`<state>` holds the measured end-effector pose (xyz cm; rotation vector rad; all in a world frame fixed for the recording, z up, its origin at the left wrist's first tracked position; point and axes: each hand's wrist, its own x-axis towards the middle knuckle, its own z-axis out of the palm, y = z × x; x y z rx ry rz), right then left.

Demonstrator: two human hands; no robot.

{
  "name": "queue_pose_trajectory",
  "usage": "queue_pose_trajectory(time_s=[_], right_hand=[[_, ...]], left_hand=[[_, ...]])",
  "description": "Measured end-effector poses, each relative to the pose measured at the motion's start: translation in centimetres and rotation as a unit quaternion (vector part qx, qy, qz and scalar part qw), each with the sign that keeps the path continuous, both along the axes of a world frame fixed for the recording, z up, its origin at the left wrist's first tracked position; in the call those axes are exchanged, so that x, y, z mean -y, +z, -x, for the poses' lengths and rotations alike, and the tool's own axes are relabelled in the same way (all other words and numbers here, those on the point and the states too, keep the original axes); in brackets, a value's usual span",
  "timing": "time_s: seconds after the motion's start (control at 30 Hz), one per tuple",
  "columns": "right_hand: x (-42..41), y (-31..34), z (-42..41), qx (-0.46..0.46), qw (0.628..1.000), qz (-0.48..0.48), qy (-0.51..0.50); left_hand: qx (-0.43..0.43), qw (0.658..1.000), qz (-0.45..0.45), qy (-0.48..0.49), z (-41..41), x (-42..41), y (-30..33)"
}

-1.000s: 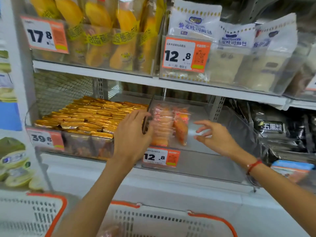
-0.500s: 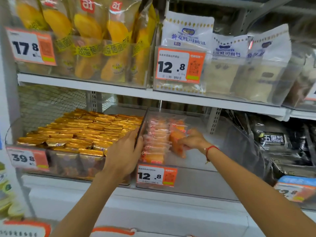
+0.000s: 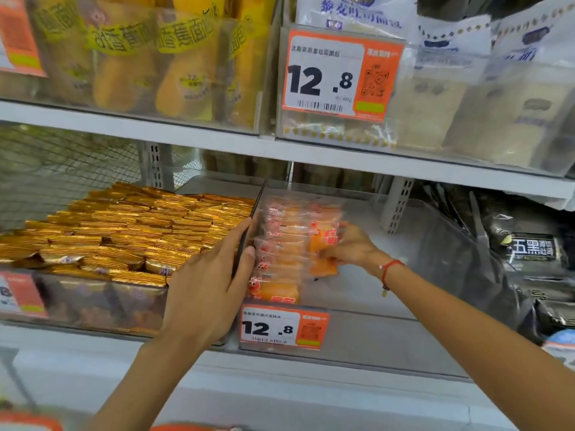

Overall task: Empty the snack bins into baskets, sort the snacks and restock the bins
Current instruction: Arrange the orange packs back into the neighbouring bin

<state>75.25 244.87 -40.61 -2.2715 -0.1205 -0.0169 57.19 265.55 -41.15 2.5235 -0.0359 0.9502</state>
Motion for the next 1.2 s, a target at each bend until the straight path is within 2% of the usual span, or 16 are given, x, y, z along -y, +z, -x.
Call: queue_pose_trajectory(time_s=[0.2,0.47,0.6,0.7,0.77,0.87,0.9,0.97,1.03,1.07,1.1,1.13,1.2], right_hand=[[0.2,0.5,0.5,0.055,0.994,0.062,-0.071],[0.2,0.7,0.2,-0.039,0.999,-0.007,0.010],[1.4,1.3,0.0,-0.071,0.996,-0.051,-0.012],[2.4,2.0,1.1,-0.065,0.997,-0.027,-0.008],[3.2,2.8,3.0,-0.012,1.000,0.022,-0.002],[4.3,4.0,7.8,0.150,0.982,0.112,0.040],[4.7,4.1,10.0,0.220,0.962,0.145,0.072],[5.2,3.9,14.6,0.356,0.895,0.232,0.136],[5.2,2.8,18.8,0.417,0.837,0.286,0.207],[5.0,2.0,20.7,0.385,0.838,0.297,0.247],[4.8,0.7,22.2,0.311,0.855,0.306,0.281],[4.4,-0.9,23.6,0.211,0.866,0.324,0.316],[3.7,-5.6,25.6,0.037,0.857,0.347,0.379]], left_hand=[[0.003,1.000,-0.015,0.002,0.1,-0.1,0.0],[0.025,0.999,-0.025,0.007,0.0,0.1,-0.2],[0.035,0.999,-0.022,0.004,0.0,0.1,-0.1],[0.043,0.999,-0.025,0.010,-0.2,0.2,-0.1],[0.036,0.999,-0.015,0.000,-0.2,0.2,-0.1],[0.010,0.998,-0.063,0.017,0.3,0.1,0.7],[0.022,0.994,-0.100,0.032,0.7,0.1,0.9],[0.071,0.987,-0.138,0.047,2.3,0.1,1.3],[0.125,0.982,-0.137,0.031,5.3,0.5,0.8],[0.124,0.985,-0.123,0.015,7.0,0.9,0.1],[0.081,0.992,-0.098,0.001,8.8,1.2,-1.0],[0.003,0.998,-0.067,-0.012,10.4,1.4,-2.2],[-0.170,0.985,-0.041,-0.007,12.7,1.2,-6.8]])
